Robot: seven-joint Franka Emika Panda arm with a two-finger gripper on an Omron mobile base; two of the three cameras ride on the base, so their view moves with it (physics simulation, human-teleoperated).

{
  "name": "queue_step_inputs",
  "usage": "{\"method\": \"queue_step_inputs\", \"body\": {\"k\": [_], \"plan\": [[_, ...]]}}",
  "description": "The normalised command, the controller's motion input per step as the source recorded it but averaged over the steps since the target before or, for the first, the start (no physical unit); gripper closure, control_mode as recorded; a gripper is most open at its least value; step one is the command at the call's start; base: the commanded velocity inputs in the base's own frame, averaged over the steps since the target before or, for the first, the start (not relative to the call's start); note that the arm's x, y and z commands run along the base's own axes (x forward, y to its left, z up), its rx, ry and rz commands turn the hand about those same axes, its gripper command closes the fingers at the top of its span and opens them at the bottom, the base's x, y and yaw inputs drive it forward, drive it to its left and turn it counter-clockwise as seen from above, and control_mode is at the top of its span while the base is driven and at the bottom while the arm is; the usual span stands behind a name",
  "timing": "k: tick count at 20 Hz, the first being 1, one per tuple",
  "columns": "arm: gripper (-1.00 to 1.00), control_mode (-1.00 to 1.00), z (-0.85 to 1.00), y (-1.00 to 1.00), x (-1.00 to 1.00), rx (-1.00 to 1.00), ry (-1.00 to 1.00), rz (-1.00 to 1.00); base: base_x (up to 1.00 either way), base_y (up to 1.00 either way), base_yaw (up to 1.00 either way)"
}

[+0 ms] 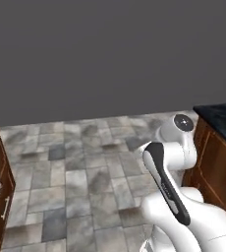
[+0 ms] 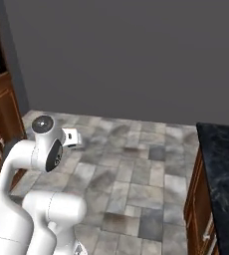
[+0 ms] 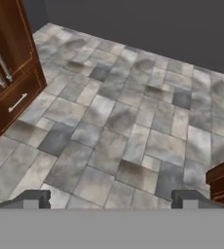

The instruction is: Place the large bottle from the dining counter next to the other large bottle outside the sink, and place the small bottle from the dining counter next to the other small bottle inside the sink.

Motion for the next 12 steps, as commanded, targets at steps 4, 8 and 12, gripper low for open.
{"method": "queue_step_inputs", "body": {"k": [4,8,12], "plan": [[-1.0,1.0,0.0,0.0,0.0,0.0,0.0,0.0,1.0,0.04,-0.2],[-1.0,1.0,0.0,0.0,0.0,0.0,0.0,0.0,1.0,0.07,-0.15],[-1.0,1.0,0.0,0.0,0.0,0.0,0.0,0.0,1.0,0.04,-0.21]]}}
